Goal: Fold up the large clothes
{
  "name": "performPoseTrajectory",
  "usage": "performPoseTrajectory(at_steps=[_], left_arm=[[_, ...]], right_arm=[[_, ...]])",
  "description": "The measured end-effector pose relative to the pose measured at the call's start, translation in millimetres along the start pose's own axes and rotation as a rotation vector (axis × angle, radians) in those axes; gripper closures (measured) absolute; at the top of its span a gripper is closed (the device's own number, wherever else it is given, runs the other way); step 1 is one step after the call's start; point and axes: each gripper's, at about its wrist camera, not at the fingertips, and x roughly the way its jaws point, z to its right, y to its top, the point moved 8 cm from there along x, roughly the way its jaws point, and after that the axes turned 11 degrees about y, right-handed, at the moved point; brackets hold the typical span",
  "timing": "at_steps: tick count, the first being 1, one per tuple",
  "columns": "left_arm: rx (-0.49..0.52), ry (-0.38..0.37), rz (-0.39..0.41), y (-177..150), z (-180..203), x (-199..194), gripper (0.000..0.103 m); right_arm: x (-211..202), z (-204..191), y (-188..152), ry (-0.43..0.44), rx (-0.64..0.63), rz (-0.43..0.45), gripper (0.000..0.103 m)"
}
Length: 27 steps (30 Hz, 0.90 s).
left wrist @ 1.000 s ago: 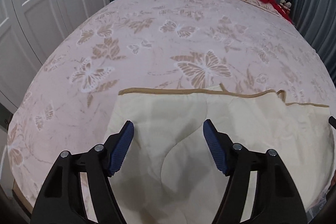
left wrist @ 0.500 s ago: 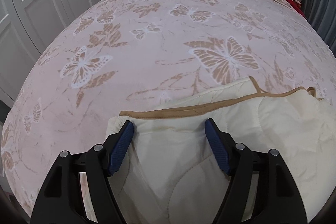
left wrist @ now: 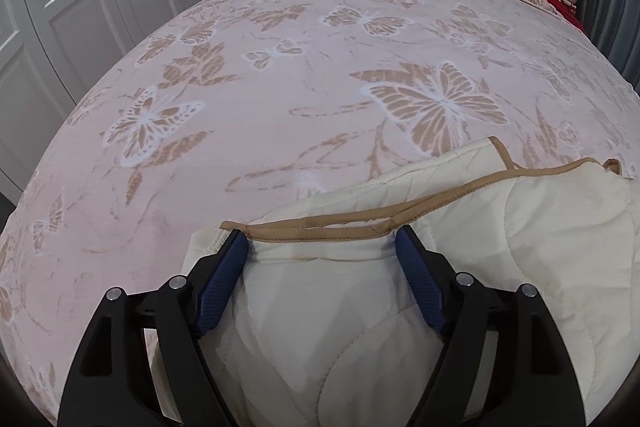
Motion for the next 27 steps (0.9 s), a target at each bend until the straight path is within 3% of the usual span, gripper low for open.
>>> performPoseTrajectory(at_steps=[6,9,12,15,19,23,27], left_arm=[[0.000,0.018,0.014,0,1,2,0.028],[0.017,0.014,-0.009,3,-1,-1,0.028],[0.049,0.059,-0.012,14,-11,-27,0.029],[-0.001,-0.024,0.028,27,-7,-75,0.029],[0.040,-0.145,0.044,30,45,-114,0.029],[0.101,-0.103,0.009,17,85,-102,0.033],[0.079,-0.089,-0.063,2,95,-77,0.035]], right_arm=[[3,1,0,0.019,0.014,0.008,0.094],[1,-2,5,-0.003,-0.010,-0.035,0.093],[-37,-3,25,-0.062,0.015,0.008,0.089],[-89,-40,42,0.030,-0.001,0.127,0.083],[-86,-122,25,0.214,-0.103,0.043,0.090],[-61,-175,2,0.287,-0.178,-0.039,0.091],[-36,-191,-13,0.294,-0.193,-0.098,0.091]])
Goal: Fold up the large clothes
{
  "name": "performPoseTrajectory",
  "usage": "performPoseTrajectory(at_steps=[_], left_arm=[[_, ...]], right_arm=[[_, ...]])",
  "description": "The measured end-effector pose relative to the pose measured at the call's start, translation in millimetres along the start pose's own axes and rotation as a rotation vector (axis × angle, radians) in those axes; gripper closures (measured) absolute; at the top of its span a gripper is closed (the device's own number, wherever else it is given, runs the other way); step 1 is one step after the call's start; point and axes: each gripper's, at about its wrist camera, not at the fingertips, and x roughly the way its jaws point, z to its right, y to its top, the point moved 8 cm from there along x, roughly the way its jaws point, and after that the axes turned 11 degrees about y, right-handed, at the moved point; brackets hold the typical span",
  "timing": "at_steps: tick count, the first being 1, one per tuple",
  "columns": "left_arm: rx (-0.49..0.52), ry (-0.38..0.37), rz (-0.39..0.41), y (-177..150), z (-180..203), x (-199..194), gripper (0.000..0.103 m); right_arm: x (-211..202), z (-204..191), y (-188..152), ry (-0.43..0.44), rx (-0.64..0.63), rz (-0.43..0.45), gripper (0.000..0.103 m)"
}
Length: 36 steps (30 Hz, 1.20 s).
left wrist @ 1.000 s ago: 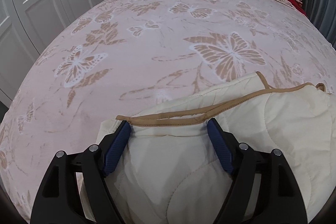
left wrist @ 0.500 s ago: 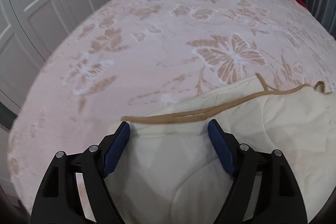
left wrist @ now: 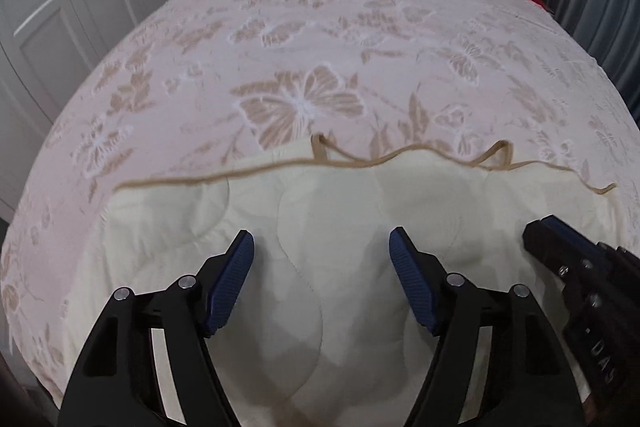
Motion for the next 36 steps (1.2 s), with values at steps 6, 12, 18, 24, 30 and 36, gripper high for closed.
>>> performPoseTrajectory(at_steps=[6,12,18,24,30,36], left_arm=[[-0.003,0.023,-0.004,-5,3,17,0.035],[0.014,0.044,0.015,-9,8,30,0.034],[0.014,0.048,0.027,-10,11,37,0.032],[0.013,0.062,0.037,-10,13,42,0.032],[0.014,0.072,0.044,-10,14,44,0.032],[-0.077,-0.037,0.056,-8,-6,22,0.031]], right_arm=[[33,5,-11,-0.020,-0.008,-0.048,0.092],[48,10,-18,-0.035,-0.009,-0.055,0.094],[58,11,-22,-0.039,-0.009,-0.052,0.094],[64,13,-23,-0.035,-0.008,-0.046,0.095],[65,14,-24,-0.034,-0.011,-0.043,0.096],[65,14,-22,-0.027,-0.016,-0.056,0.096]])
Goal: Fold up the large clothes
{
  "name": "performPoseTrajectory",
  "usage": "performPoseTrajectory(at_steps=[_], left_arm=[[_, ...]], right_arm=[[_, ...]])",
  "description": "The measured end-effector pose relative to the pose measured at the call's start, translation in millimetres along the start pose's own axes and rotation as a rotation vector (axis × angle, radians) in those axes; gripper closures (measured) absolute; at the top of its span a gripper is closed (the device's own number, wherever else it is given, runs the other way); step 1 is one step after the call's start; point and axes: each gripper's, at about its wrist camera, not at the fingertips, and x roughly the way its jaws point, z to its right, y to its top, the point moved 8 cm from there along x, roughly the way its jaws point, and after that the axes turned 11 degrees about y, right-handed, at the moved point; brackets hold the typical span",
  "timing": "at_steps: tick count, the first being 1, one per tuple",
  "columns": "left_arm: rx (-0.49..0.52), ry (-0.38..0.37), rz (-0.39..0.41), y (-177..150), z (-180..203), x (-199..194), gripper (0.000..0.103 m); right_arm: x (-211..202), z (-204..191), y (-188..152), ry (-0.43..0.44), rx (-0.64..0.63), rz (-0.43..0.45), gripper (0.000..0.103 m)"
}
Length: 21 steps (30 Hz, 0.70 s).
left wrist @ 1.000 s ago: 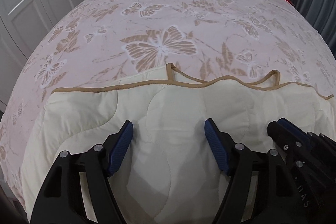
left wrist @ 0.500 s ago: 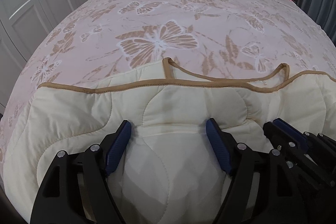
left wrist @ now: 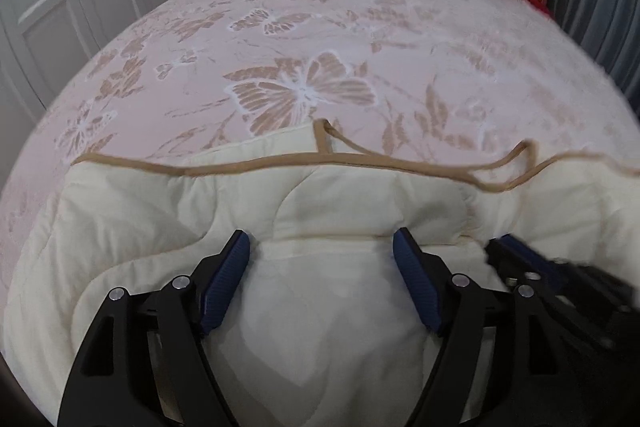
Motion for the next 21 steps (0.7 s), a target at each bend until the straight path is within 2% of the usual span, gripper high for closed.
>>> performPoseTrajectory(at_steps=[3,4,6,9,12,16,21], left_arm=[[-0.113,-0.045,0.015,-4,-46,-45,0.031],[-0.135,-0.044,0.021,-9,-66,-60,0.029],[-0.157,-0.029,0.013,-23,-102,-79,0.028],[-0.199,0.008,-0.034,-54,-156,-93,0.028],[-0.291,-0.011,-0.107,-91,-196,-97,0.028],[-0.423,-0.071,-0.179,-133,-220,-96,0.027],[-0.457,-0.155,-0.213,-144,-203,-84,0.024]], right_arm=[[-25,-5,7,0.008,0.032,0.006,0.093],[-37,-11,7,0.023,0.037,0.024,0.090],[-58,-31,1,0.045,0.004,0.036,0.089],[-68,-56,-17,0.049,-0.048,0.003,0.089],[-60,-65,-34,0.037,-0.051,-0.036,0.089],[-47,-59,-47,0.022,-0.007,-0.059,0.090],[-38,-59,-53,-0.009,-0.021,-0.071,0.091]])
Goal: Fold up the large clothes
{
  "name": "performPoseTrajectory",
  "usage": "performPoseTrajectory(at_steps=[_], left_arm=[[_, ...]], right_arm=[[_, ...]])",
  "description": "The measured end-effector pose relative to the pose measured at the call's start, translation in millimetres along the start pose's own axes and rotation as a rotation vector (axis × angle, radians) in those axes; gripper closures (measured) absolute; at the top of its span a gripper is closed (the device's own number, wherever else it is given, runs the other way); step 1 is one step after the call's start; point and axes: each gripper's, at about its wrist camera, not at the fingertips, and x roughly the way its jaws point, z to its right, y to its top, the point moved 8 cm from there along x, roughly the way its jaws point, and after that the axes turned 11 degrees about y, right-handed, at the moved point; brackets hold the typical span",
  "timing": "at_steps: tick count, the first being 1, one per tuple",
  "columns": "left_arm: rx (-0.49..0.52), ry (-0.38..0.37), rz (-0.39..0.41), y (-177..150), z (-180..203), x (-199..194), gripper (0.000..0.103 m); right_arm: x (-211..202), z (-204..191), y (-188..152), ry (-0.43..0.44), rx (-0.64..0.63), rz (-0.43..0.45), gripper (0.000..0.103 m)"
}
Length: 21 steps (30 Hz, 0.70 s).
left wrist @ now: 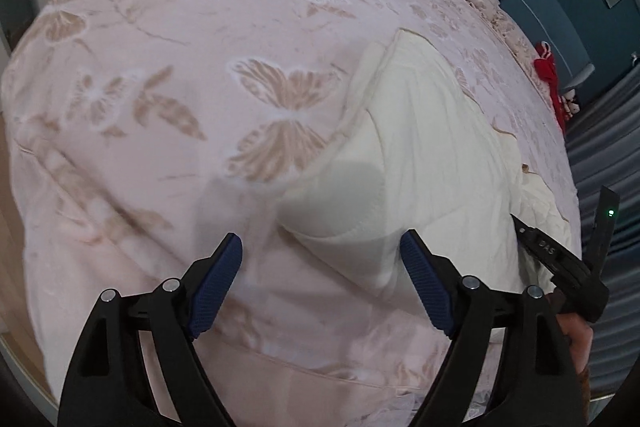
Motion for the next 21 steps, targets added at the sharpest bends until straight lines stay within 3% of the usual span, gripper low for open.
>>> performPoseTrajectory(at_steps=[2,7,12,15,21], left_arm=[[0.011,-0.039,0.002,2,13,5,0.022],[-0.010,-0.055,-0.008,5,30,22,0.024],[0.055,-0.053,0.001,7,52,10,0.069],[0.116,-0.074,0.056,11,67,-20,0.079],[0.238,-0.169,0.147,13,123,-85,0.083]], right_arm=[[4,0,-2,-0.013,-0.010,-0.005,0.091],[8,1,-2,-0.010,0.009,-0.009,0.092],[9,1,-1,-0.014,0.002,-0.019,0.092],[9,3,-1,-0.004,0.007,-0.024,0.092],[5,5,1,0.017,0.018,-0.043,0.093]])
